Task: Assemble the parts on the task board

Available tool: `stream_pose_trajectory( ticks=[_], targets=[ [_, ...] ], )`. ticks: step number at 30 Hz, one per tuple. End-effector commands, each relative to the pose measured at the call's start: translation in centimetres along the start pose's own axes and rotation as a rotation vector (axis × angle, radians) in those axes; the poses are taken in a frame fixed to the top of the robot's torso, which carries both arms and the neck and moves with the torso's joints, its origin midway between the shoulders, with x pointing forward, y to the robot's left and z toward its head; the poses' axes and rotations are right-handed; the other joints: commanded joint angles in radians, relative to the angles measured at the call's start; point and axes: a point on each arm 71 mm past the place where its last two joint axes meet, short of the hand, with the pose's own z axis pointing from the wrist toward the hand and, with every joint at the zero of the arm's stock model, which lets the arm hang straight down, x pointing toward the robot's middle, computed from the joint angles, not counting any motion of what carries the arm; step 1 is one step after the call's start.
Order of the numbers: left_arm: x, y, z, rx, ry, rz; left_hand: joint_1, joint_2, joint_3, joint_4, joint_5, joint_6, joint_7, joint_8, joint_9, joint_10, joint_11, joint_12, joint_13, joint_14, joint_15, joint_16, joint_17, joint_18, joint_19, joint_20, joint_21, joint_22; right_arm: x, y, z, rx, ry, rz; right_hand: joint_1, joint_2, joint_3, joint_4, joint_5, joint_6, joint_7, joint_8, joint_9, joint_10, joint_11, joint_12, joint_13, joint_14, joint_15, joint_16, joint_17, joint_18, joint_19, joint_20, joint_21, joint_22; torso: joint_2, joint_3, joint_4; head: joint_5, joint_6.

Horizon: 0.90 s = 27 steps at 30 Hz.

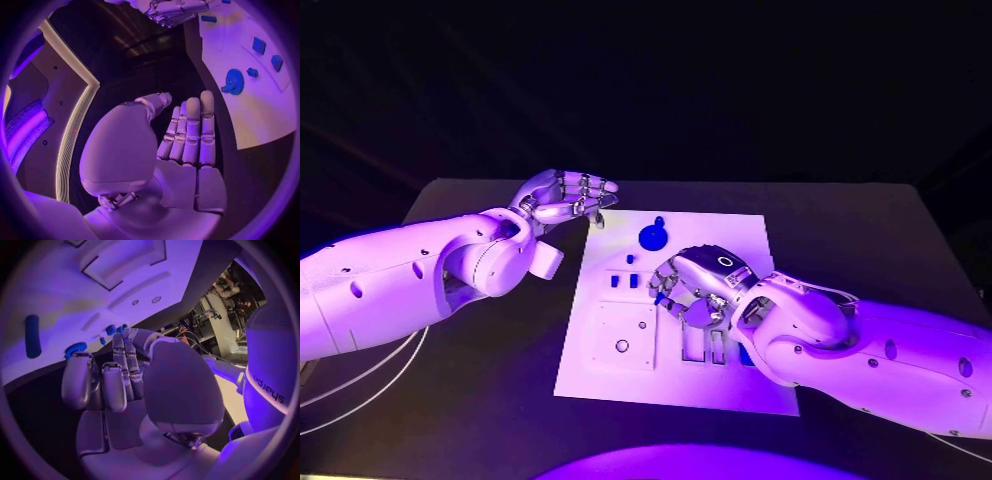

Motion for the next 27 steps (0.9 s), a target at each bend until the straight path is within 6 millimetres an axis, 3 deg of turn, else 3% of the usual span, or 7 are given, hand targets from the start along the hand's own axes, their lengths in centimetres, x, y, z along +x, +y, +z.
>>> stream_pose_trajectory(
  ticks=[1,5,13,27],
  targets=[
    [0.4,-0.2,0.1,0.011,0.011,-0.004,0.007,0.002,-0.006,0.000,0.005,-0.007,0.001,-0.006,-0.001,-0.009,0.000,0.004,-0.001,-0.005,0.001,-0.005,-0.002,0.005,-0.003,0.007,-0.006,-0.001,1.1,0.3,0.2,-0.009,0.070,-0.031,-0.001,0.009,0.002,-0.003,-0.003,-0.001,0.007,0.002,0.002,0.032,-0.023,-0.003,0.002,0.049,-0.004,-0.008,-0.004,-0.014,0.008,-0.004,-0.011,0.104,0.000,0.0015,-0.0007,0.028,-0.011],
    [0.5,-0.2,0.2,0.012,0.015,-0.005,0.007,0.002,-0.006,0.000,0.005,-0.007,0.001,-0.006,-0.001,-0.009,0.000,0.004,-0.001,-0.005,0.001,-0.005,-0.002,0.005,-0.003,0.007,-0.006,-0.001,2.0,0.7,0.6,-0.009,0.086,-0.033,-0.001,0.009,0.002,-0.003,-0.003,-0.001,0.007,0.002,0.002,0.032,-0.023,-0.003,0.002,0.049,-0.004,-0.008,-0.004,-0.014,0.008,-0.004,-0.011,0.104,0.000,0.0020,-0.0014,0.045,-0.019],
    [0.7,-0.2,0.3,0.010,0.017,-0.006,0.006,0.002,-0.007,0.001,0.004,-0.007,0.002,-0.006,-0.001,-0.010,0.001,0.005,-0.001,-0.006,0.002,-0.005,-0.002,0.005,-0.004,0.008,-0.006,-0.001,2.8,1.0,0.8,0.001,0.088,-0.041,-0.001,0.010,0.003,-0.004,-0.003,-0.002,0.007,0.002,0.002,0.031,-0.023,-0.004,0.001,0.048,-0.004,-0.010,-0.006,-0.014,0.006,-0.004,-0.016,0.103,0.000,0.0019,-0.0016,0.059,-0.028],
    [0.7,-0.1,0.3,0.010,0.020,-0.007,0.006,0.002,-0.007,0.001,0.004,-0.007,0.002,-0.006,-0.001,-0.010,0.001,0.005,-0.001,-0.006,0.002,-0.005,-0.002,0.005,-0.004,0.008,-0.006,-0.001,3.3,1.7,0.9,-0.005,0.077,-0.031,-0.002,0.010,0.003,-0.005,-0.004,-0.003,0.008,0.002,0.003,0.031,-0.023,-0.005,0.002,0.048,-0.004,-0.010,-0.007,-0.014,0.006,-0.004,-0.016,0.103,0.000,0.0023,-0.0011,0.066,-0.034]
  ],
)
